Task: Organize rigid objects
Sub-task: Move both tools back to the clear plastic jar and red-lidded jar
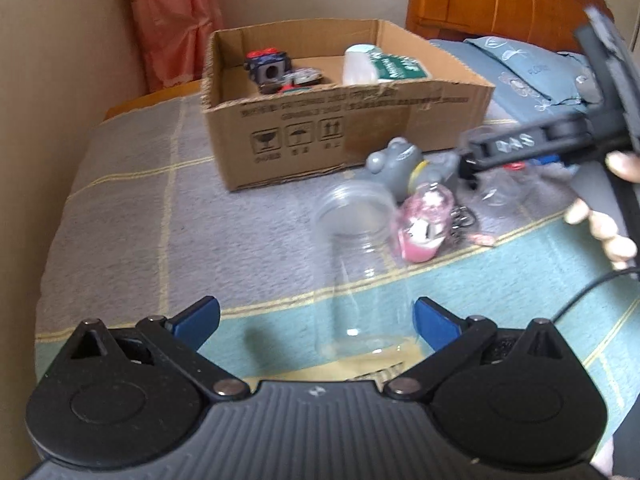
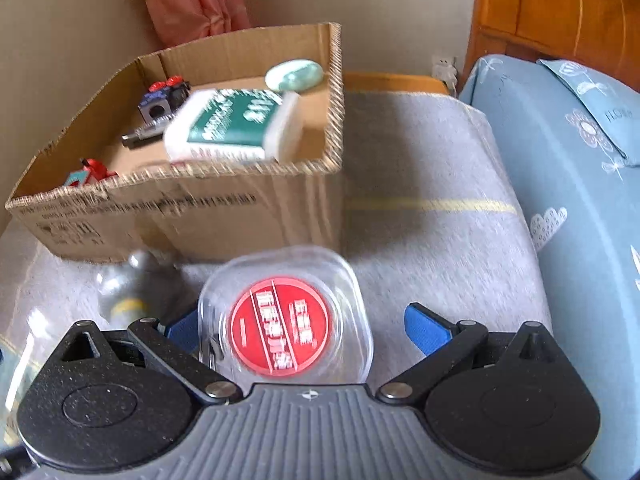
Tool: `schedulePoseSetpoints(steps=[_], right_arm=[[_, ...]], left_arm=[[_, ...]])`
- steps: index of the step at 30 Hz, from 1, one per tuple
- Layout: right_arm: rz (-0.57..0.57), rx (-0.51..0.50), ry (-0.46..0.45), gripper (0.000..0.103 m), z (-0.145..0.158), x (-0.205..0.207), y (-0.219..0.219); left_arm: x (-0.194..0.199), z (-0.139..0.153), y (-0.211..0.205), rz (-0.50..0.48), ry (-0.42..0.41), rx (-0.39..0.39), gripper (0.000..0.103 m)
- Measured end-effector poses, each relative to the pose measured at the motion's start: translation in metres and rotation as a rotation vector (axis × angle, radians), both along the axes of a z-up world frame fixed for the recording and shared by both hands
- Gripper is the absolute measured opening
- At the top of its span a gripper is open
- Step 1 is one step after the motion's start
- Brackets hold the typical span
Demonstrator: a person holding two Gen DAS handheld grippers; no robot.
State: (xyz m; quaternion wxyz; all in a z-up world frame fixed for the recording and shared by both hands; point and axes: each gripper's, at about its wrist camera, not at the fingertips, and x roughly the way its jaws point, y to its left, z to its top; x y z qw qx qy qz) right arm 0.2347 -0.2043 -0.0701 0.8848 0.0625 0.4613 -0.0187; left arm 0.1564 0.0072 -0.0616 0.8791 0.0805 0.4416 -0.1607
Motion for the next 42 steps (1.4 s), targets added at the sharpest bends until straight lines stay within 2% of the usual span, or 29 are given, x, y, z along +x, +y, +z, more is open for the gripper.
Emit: schedulePoseSetpoints(steps=[9,13,17,24,29,38,42], right_arm=[[0.008,-0.117,-0.009,0.103,-0.006,-0.039,-0.004],[0.019,-0.113,-0.028,0.103,-0.007,-0.05,-0.008],[0.03,-0.114,-0.063,0.103,-0.009,-0.056,-0.007],[0.032,-0.116,-0.104,0.103,-0.01,-0.065,-0.007],[0.029,-0.117,-0.116,0.103,-0.011,-0.067,-0.007],[0.039,-0.121,-0.14,0.103,-0.013,-0.07,-0.005],[0.077,-0.12,-0.138,0.103,-0.012,-0.069,-0.007]], left_arm=[[0.012,-0.004,0.036,0.095,0.005,0.008,0.102],[0.023,-0.004,0.049,0.154,-0.008,0.028,0.102],[0.03,-0.006,0.053,0.171,-0.016,0.019,0.102],[0.017,-0.002,0.032,0.067,-0.036,-0.028,0.102],[0.017,0.009,0.009,0.009,-0.102,-0.063,0.102],[0.046,0.004,-0.013,0.081,-0.098,-0.095,0.102],[0.05,-0.001,-0.011,0.111,-0.113,-0.032,0.102]])
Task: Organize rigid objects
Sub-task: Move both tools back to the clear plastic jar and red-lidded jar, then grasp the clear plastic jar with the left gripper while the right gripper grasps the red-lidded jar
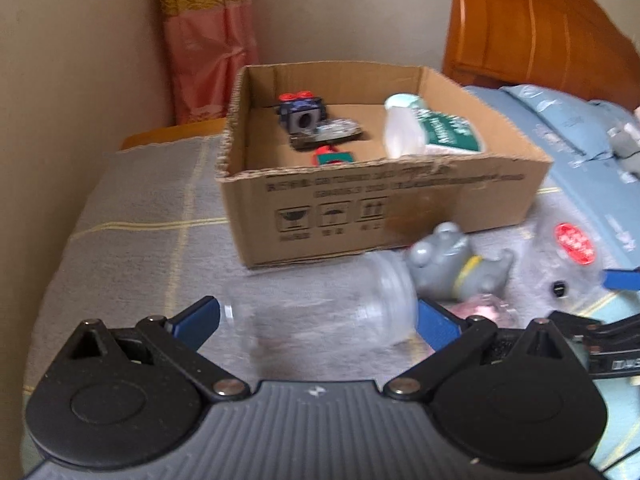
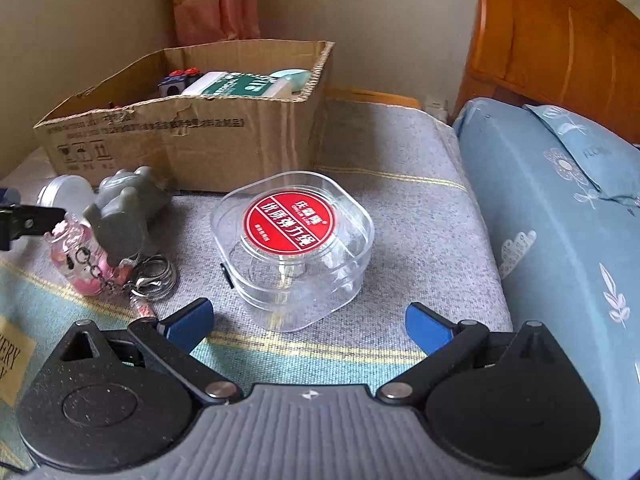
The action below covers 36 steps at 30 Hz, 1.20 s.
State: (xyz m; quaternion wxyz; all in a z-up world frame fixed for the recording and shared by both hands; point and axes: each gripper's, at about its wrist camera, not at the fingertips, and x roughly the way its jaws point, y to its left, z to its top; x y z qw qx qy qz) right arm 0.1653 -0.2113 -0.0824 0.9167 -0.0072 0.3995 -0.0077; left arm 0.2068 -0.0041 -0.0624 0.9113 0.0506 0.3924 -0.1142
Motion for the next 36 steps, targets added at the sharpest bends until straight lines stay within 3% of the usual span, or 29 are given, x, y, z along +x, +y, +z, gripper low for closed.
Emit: schedulePoseSetpoints(steps=[9,16,36], right_arm=[[0.178,-0.004,0.006,0.103,0.002,0.002,-0.011],[0.222,-0.002,0.004,0.103,0.002,0.007,-0.011],[0.393,-0.044,0.005,0.101,0.007,0.042,-0.01]], left_arm=[[-0.004,-0.01,0.021,0.011,0.02,0.032,0.102],[0.006,-0.022,0.017,0.013,0.055,0.012,0.102],[0.018,-0.021,0.018,-0.002,0.066,0.007,0.102]])
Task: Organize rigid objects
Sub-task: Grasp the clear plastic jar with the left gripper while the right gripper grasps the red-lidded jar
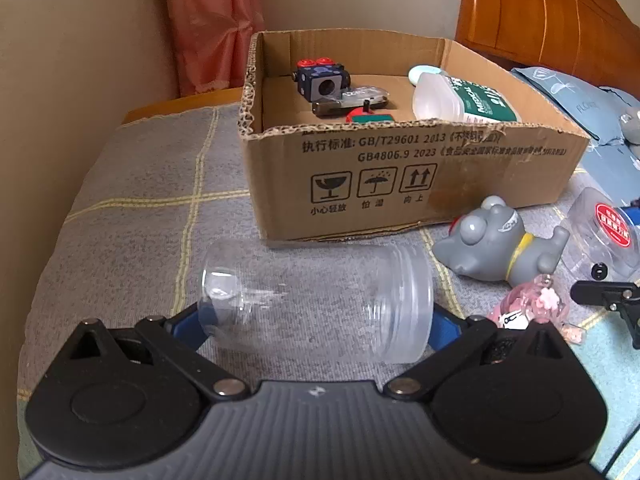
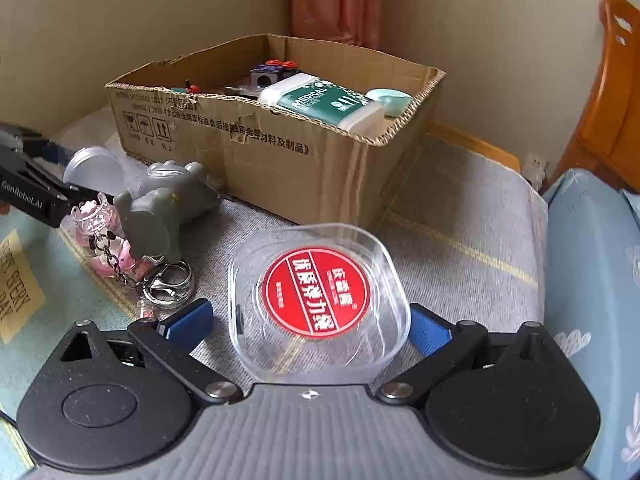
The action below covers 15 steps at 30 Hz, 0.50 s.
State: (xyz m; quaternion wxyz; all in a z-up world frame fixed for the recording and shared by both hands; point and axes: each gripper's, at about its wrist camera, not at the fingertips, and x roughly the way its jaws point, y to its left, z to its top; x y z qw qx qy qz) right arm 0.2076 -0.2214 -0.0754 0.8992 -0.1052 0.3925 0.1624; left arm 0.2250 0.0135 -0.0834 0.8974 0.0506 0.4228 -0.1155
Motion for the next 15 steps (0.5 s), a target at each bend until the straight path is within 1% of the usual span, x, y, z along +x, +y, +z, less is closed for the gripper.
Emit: schedulePoseSetpoints(steps=[2,4,5,6,7,10,15], right_arm=[[0.017,-0.013,0.001,0.095,0.003,0.003,0.001],[0.032,-0.019,0.01,0.085,0.006,0.005,0.002],[0.032,-0.022,0.014,0.083,0.008,0.006,0.002],[0.032,-0.027,0.02,0.082,0.009,0.006,0.003],[0.031,-0.033,0.025,0.082,0.009,0.006,0.003],[0.018,-0.044,0.039,0.082,0.011,0.003,0.005],[0.012,0.011,0.069,0.082,0.018,-0.003,0.004]], left_arm=[[0.002,0.001,0.001,-0.005,0.009,-0.007,0.102],[0.004,0.003,0.003,-0.012,0.018,-0.026,0.1],[0.006,0.004,0.004,-0.016,0.024,-0.034,0.099],[0.006,0.005,0.004,-0.021,0.028,-0.04,0.097],[0.006,0.006,0.005,-0.022,0.027,-0.044,0.091],[0.005,0.009,0.006,-0.051,0.033,-0.041,0.092],[-0.002,0.02,0.005,-0.103,0.021,-0.011,0.092]])
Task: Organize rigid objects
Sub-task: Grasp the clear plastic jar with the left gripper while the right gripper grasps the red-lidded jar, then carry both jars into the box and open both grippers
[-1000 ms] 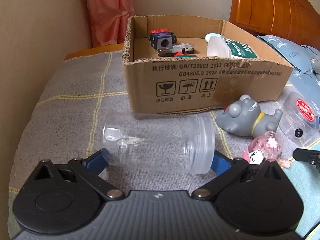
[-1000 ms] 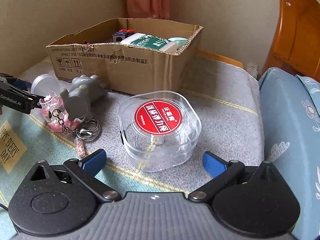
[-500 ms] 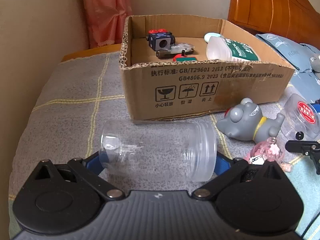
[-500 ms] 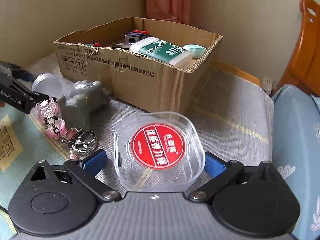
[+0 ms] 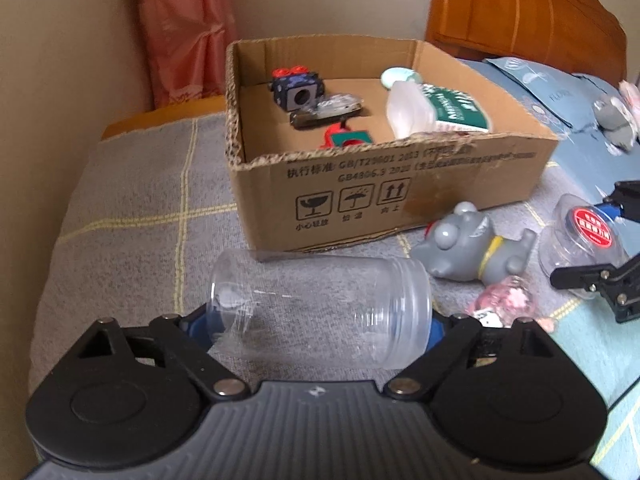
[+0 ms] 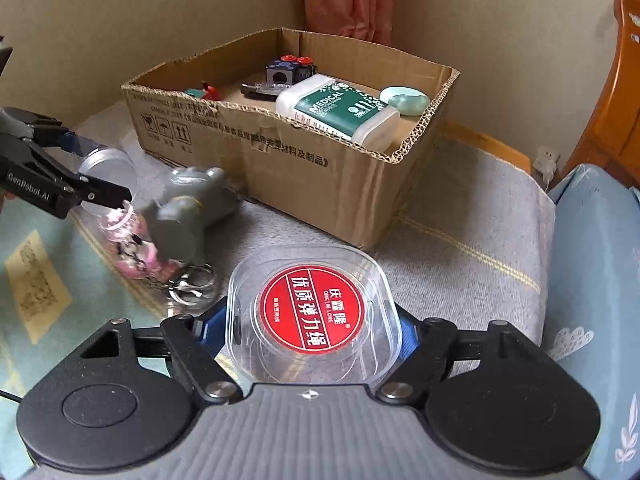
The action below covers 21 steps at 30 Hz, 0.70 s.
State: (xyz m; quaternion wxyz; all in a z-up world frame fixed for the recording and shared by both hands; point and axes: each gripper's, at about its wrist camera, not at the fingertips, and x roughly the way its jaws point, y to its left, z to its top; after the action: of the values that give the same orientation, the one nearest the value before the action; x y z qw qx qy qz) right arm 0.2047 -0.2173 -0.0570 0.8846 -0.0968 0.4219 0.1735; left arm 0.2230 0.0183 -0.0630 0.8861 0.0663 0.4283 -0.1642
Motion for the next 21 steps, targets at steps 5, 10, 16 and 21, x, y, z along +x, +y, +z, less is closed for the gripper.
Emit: schedulePoseSetpoints(steps=[5,10,16,21], right_arm=[[0.012,0.012,-0.01,0.082,0.018,-0.008,0.003],[0.044,0.015,-0.047,0.082,0.044,-0.014,0.008],[0.058,0.014,-0.106,0.082,0.074,-0.009,0.011],[0.057,0.01,-0.144,0.082,0.09,0.003,0.013]], left_arm=[[-0.009,0.025,-0.001,-0.053,-0.01,-0.004,0.092],[-0.007,0.059,-0.005,-0.088,-0.037,-0.024,0.092],[0.017,0.09,-0.021,-0.11,-0.093,-0.033,0.092],[0.058,0.095,-0.038,-0.115,-0.102,-0.04,0.092]])
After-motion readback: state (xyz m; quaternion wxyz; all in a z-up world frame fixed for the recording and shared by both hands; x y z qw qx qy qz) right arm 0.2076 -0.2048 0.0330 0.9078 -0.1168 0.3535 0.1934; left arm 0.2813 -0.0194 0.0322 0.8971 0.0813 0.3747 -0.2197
